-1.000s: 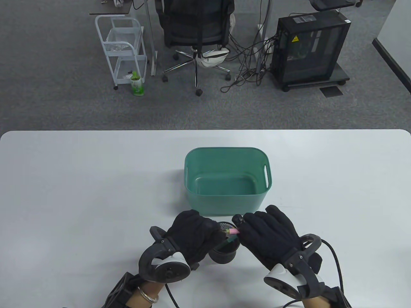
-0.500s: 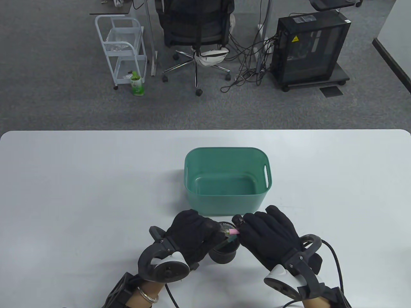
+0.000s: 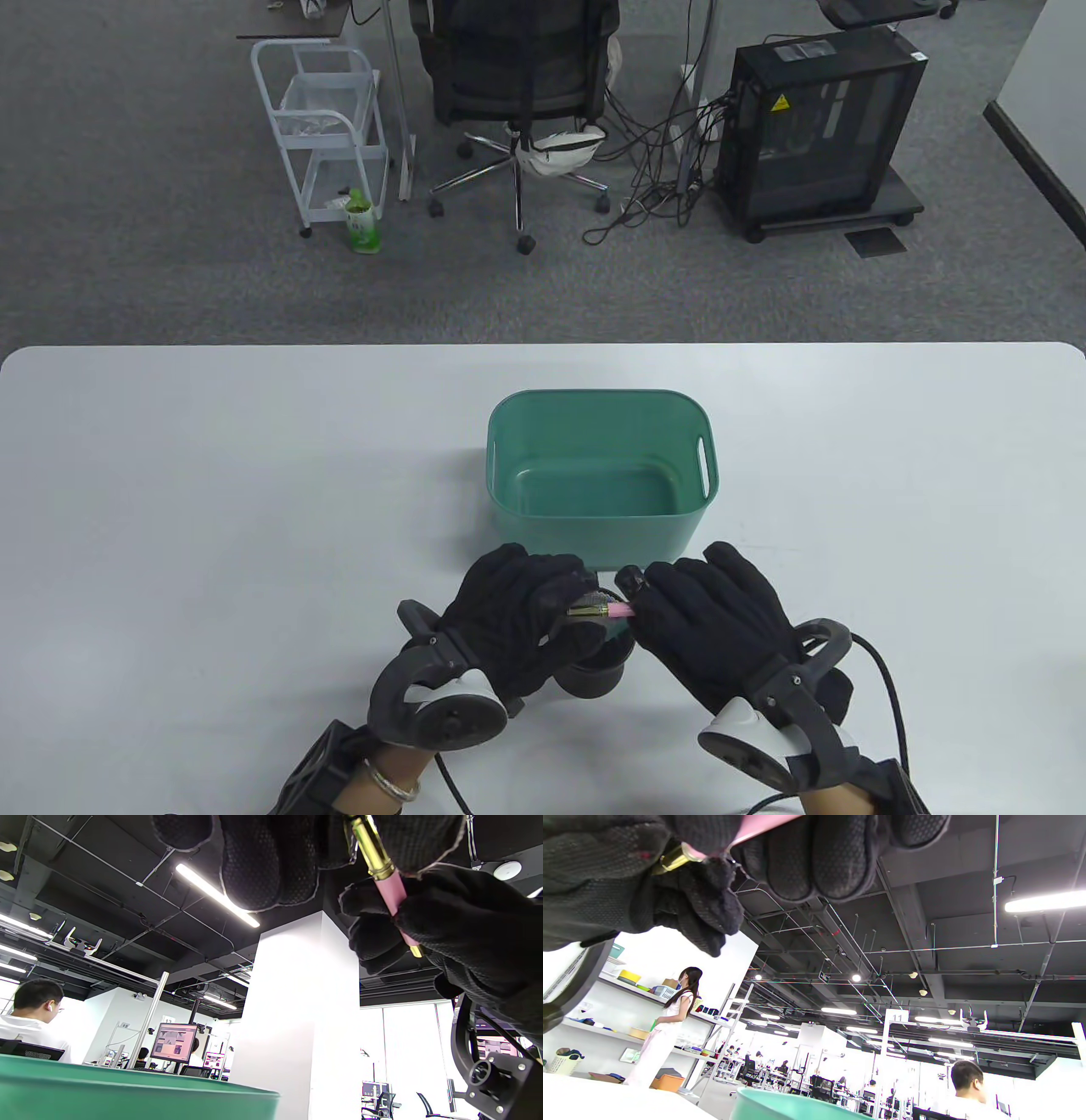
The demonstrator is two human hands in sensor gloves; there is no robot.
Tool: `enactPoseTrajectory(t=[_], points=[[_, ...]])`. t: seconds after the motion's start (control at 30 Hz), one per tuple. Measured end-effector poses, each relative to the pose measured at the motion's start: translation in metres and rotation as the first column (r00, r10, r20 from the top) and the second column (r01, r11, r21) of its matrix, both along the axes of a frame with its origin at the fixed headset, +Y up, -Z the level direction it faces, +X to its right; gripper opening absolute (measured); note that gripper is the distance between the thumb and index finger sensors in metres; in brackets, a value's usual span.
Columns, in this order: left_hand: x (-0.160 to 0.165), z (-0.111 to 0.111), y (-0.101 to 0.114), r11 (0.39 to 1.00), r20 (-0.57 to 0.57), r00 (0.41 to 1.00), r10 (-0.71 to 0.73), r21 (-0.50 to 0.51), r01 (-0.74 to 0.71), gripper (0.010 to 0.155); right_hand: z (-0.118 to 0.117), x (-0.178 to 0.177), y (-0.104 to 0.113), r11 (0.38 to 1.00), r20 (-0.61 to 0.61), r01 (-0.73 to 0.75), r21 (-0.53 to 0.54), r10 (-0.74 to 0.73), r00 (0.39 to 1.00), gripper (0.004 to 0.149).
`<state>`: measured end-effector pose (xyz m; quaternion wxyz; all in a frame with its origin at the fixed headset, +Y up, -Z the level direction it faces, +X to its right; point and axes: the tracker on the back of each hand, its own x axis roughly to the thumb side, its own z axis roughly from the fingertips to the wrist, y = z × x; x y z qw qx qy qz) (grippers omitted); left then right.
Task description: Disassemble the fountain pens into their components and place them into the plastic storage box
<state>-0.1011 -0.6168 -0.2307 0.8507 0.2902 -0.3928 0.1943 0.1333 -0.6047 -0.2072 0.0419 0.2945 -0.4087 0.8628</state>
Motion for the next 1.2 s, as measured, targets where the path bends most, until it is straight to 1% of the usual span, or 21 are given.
enactPoseTrajectory(t=[0.1,0.33,0.67,1.2], points=[[0.0009,0.0006,0.0000,1.000,-0.002,1.000,-0.003,0.006,0.003,0.046,-0.0001,0.0000,0.0001,1.000,0.000,0.000,0.000,0.000,1.000,0.045],[0.0011,0.0005,-0.0002,1.000,0.000,1.000,-0.001,0.002,0.001,0.044,-0.0006,-0.0001,-0.0001,1.000,-0.002,-0.002,-0.001,0.002,1.000,0.045],[0.0009,-0.0002,-0.0003,1.000,0.004,1.000,0.004,-0.006,-0.003,0.045,-0.0005,-0.0008,-0.0007,1.000,-0.001,-0.007,-0.001,0.007,1.000,0.045],[-0.0006,-0.0019,-0.0001,1.000,0.008,1.000,0.029,-0.004,-0.029,0.051,-0.0002,-0.0023,-0.0013,1.000,-0.007,-0.009,-0.003,0.009,1.000,0.045]])
